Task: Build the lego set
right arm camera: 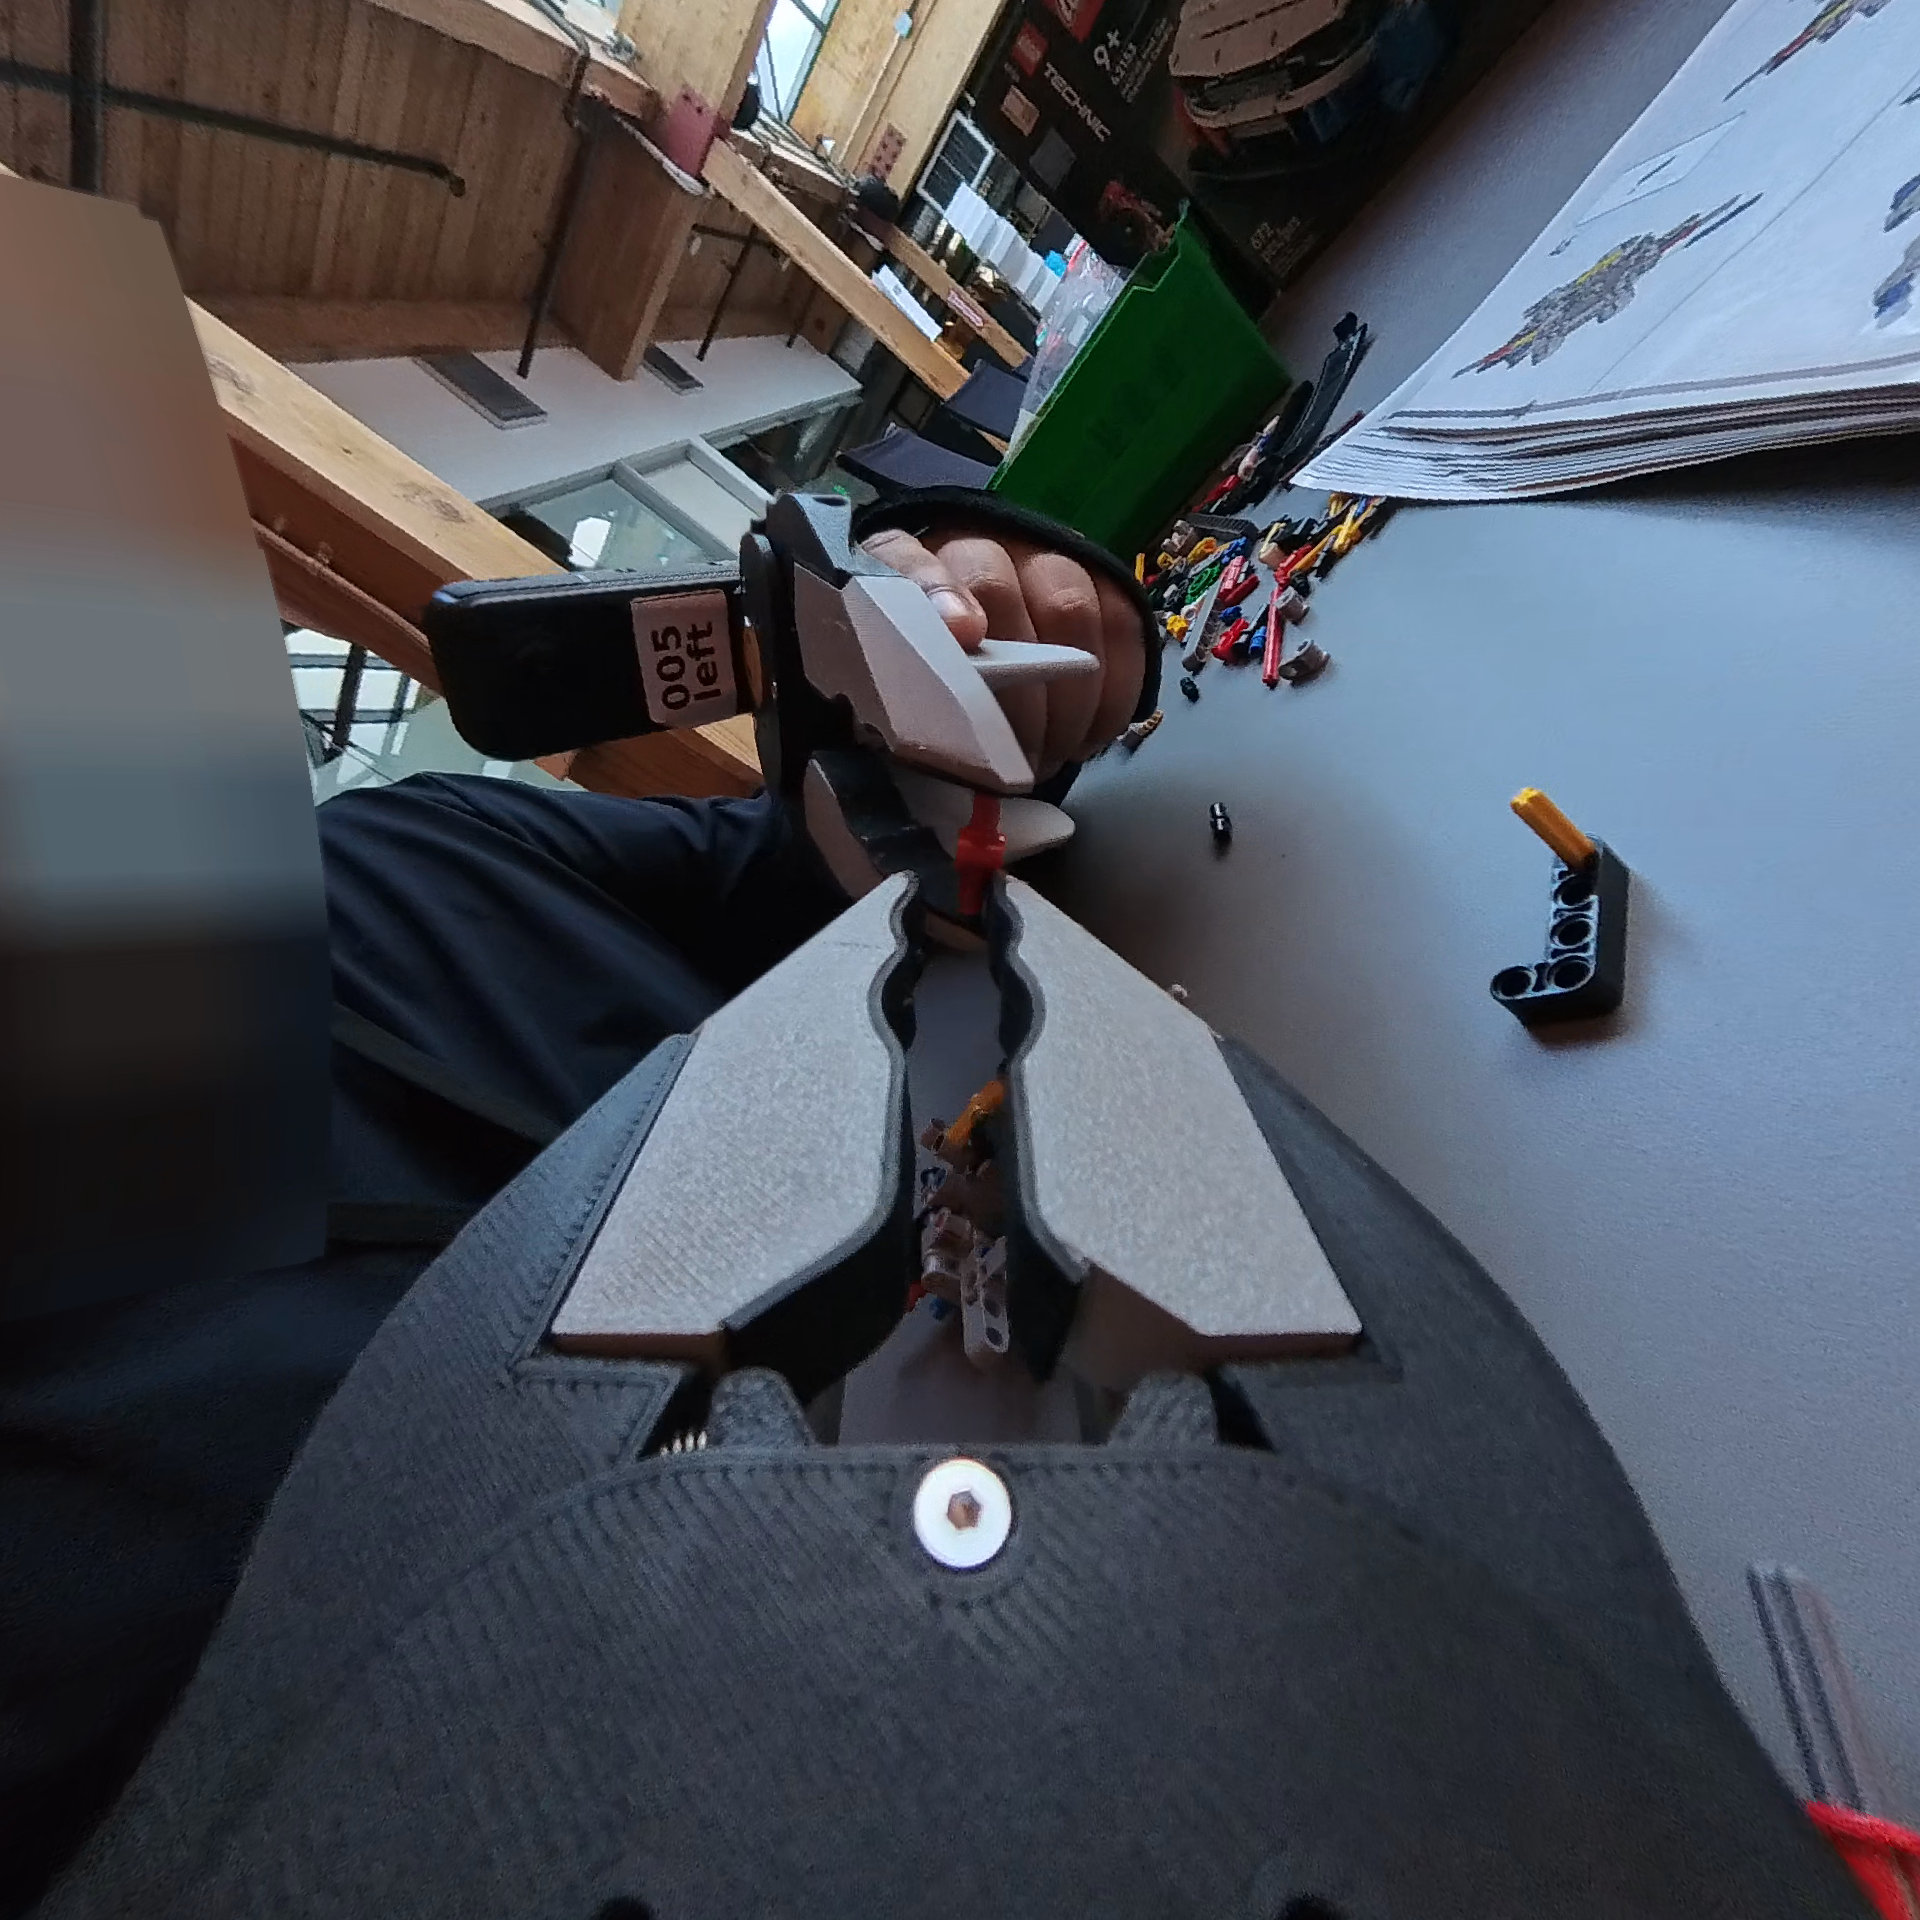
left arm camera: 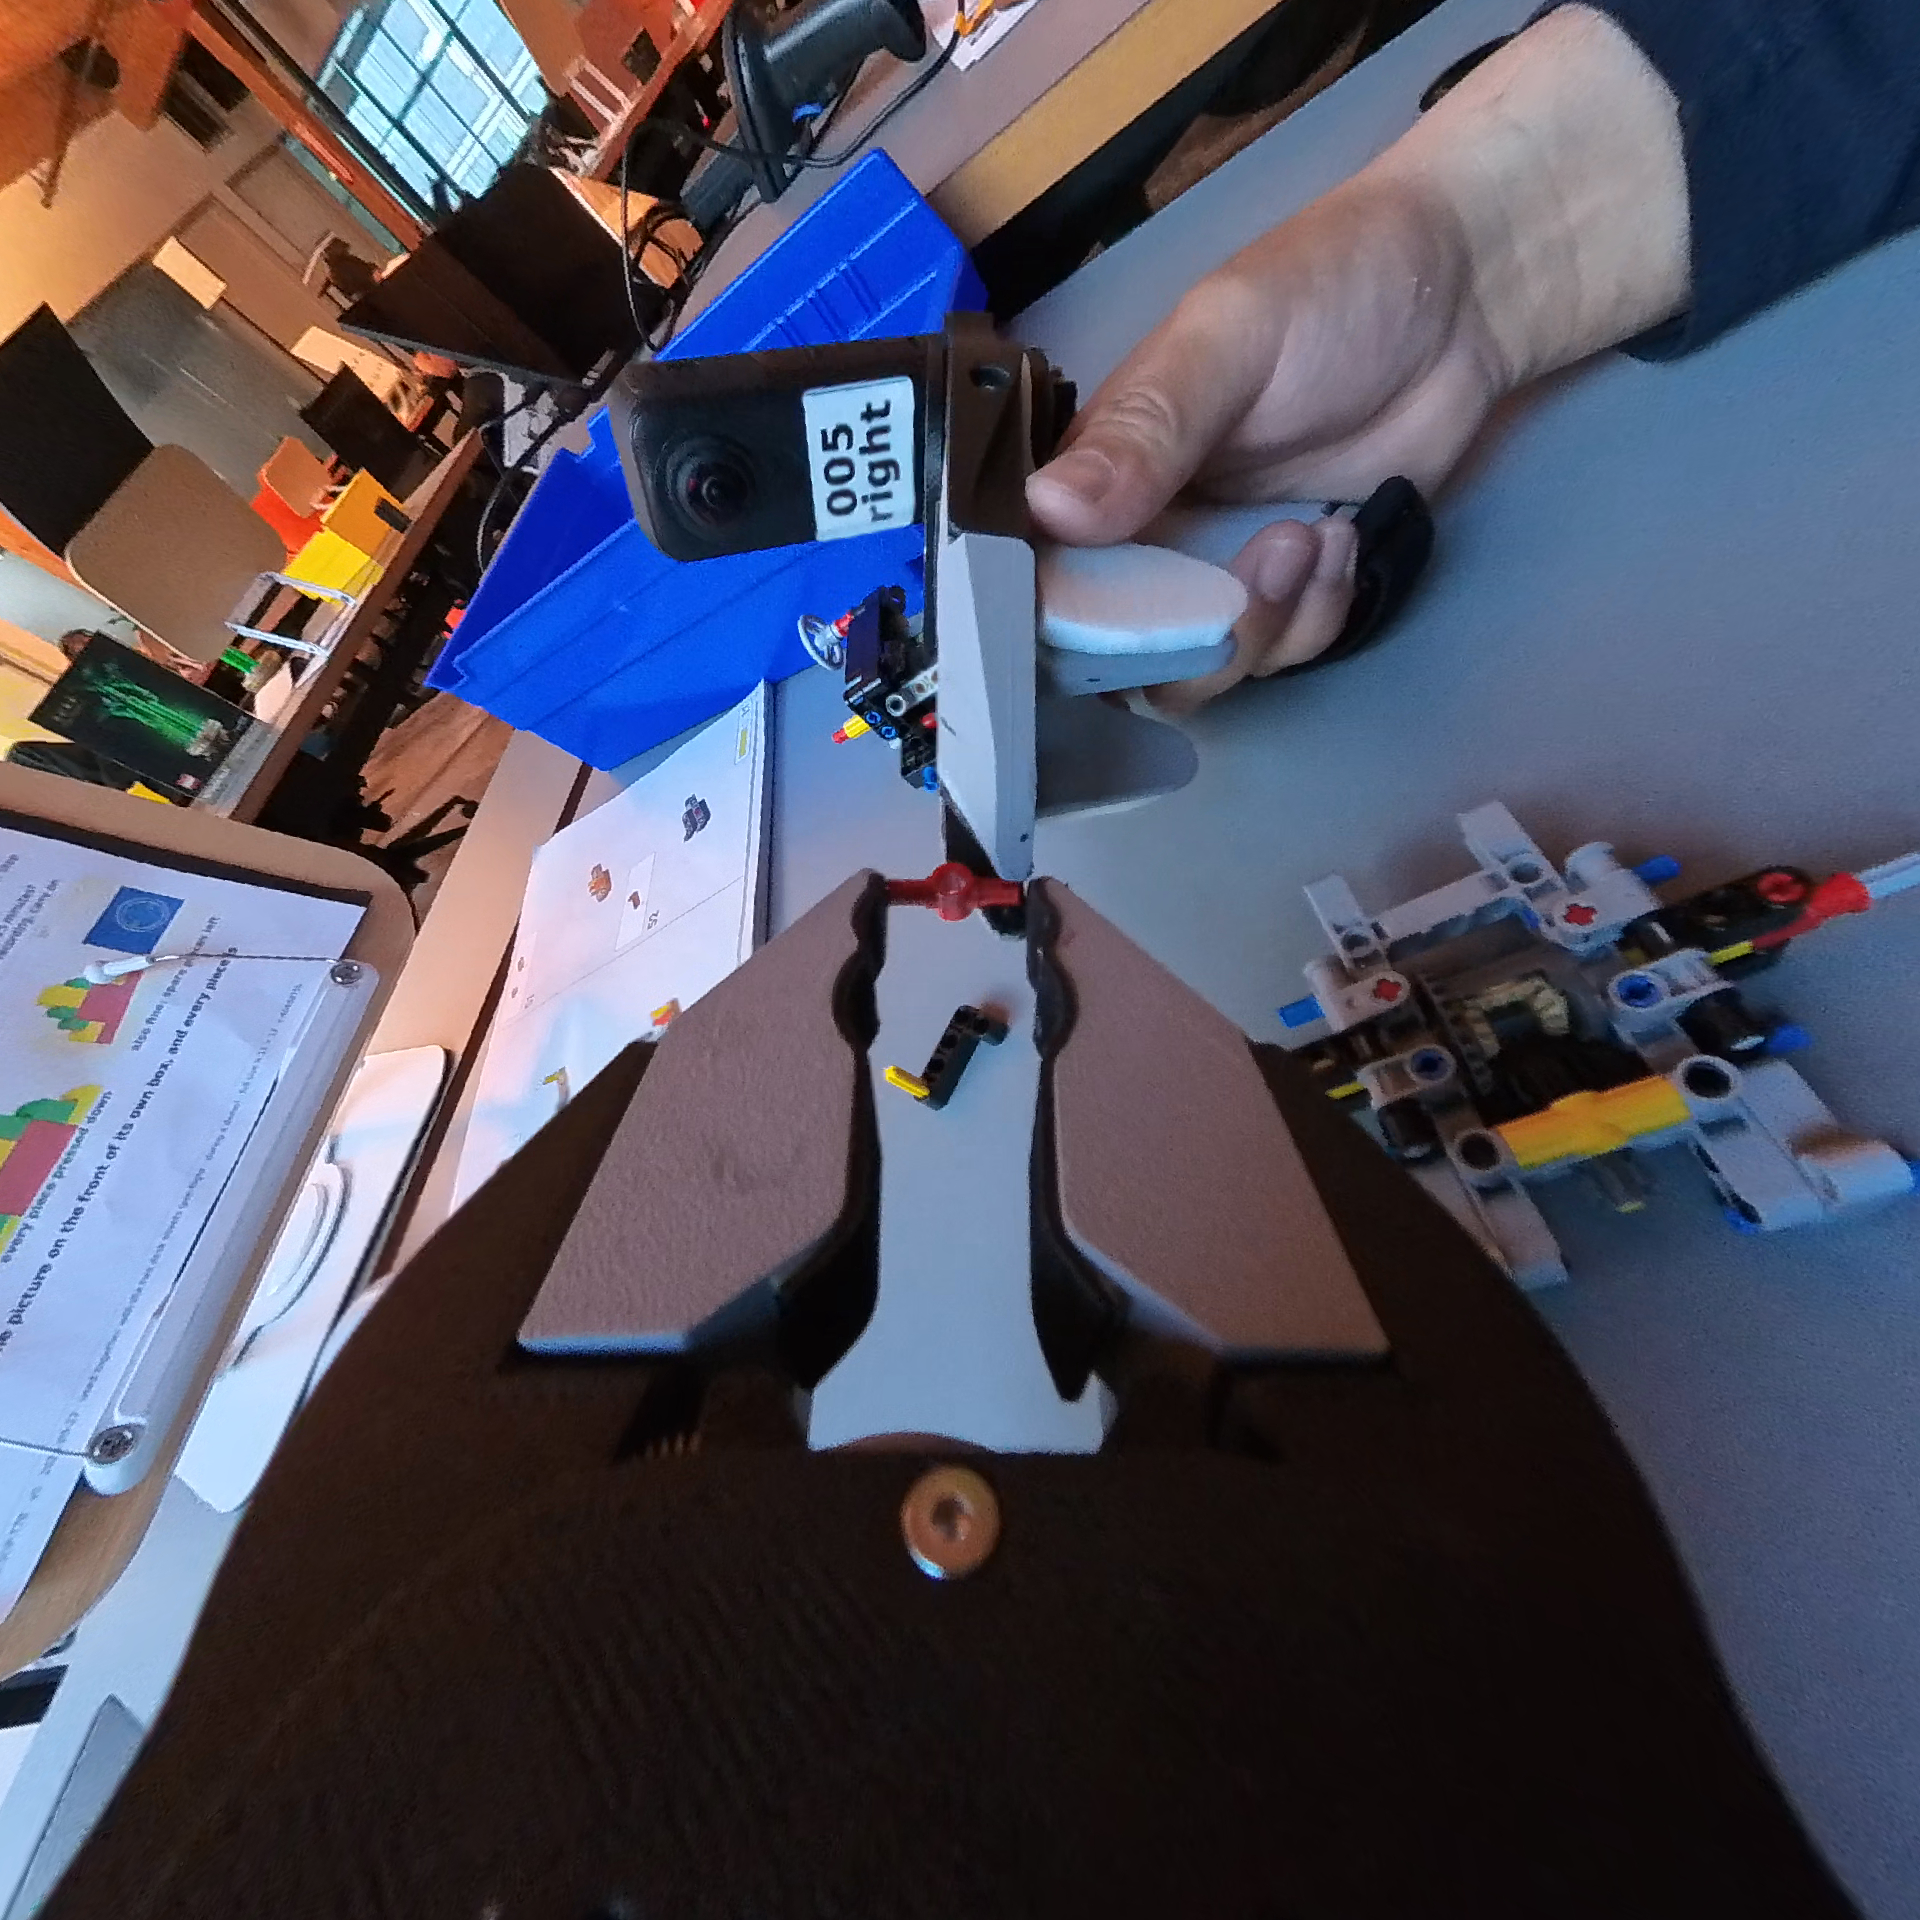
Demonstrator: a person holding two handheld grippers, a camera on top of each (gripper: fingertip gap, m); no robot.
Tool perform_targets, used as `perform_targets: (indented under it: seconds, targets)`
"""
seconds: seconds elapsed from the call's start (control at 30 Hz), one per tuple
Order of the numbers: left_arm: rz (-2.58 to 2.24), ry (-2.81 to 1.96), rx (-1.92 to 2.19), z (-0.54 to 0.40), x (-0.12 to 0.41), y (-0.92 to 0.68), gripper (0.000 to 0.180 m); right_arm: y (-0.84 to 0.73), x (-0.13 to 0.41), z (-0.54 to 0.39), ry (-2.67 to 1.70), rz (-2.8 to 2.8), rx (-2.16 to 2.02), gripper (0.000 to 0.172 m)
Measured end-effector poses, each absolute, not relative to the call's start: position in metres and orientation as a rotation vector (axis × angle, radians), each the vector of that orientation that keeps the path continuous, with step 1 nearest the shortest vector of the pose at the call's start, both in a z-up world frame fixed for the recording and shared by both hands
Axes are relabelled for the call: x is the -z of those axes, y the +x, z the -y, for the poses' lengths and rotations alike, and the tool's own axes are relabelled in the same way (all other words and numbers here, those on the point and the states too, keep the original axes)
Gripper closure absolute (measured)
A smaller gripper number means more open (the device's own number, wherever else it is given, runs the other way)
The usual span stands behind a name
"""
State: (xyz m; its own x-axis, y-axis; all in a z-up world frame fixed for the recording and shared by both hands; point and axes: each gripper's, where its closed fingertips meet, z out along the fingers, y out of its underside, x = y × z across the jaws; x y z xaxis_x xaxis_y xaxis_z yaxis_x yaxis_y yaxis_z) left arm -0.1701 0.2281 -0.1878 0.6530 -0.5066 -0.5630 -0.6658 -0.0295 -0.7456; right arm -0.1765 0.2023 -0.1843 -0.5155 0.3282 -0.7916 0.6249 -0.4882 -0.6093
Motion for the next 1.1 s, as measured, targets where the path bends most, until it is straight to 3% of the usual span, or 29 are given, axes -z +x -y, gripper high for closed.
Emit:
perform_targets:
  seconds: [0.43,0.6,0.73,0.87,0.93,1.1]
  targets:
    - [-0.975,-1.655,-0.234,-0.229,0.190,-0.176,0.158,-0.177,0.194,-0.206,1.584,-1.833,1.994,0.158]
    - [-0.970,-1.655,-0.202,-0.228,0.190,-0.175,0.158,-0.178,0.194,-0.207,1.557,-1.713,2.027,0.162]
    - [-1.000,-1.659,-0.193,-0.226,0.193,-0.173,0.158,-0.180,0.191,-0.216,1.597,-1.721,2.059,0.156]
    - [-1.026,-1.657,-0.156,-0.223,0.195,-0.166,0.158,-0.179,0.192,-0.209,1.571,-1.719,2.046,0.158]
    - [-1.035,-1.658,-0.149,-0.222,0.196,-0.165,0.158,-0.180,0.192,-0.205,1.555,-1.712,2.046,0.168]
    - [-0.970,-1.678,-0.153,-0.227,0.192,-0.171,0.158,-0.185,0.187,-0.211,1.584,-1.586,2.113,0.168]
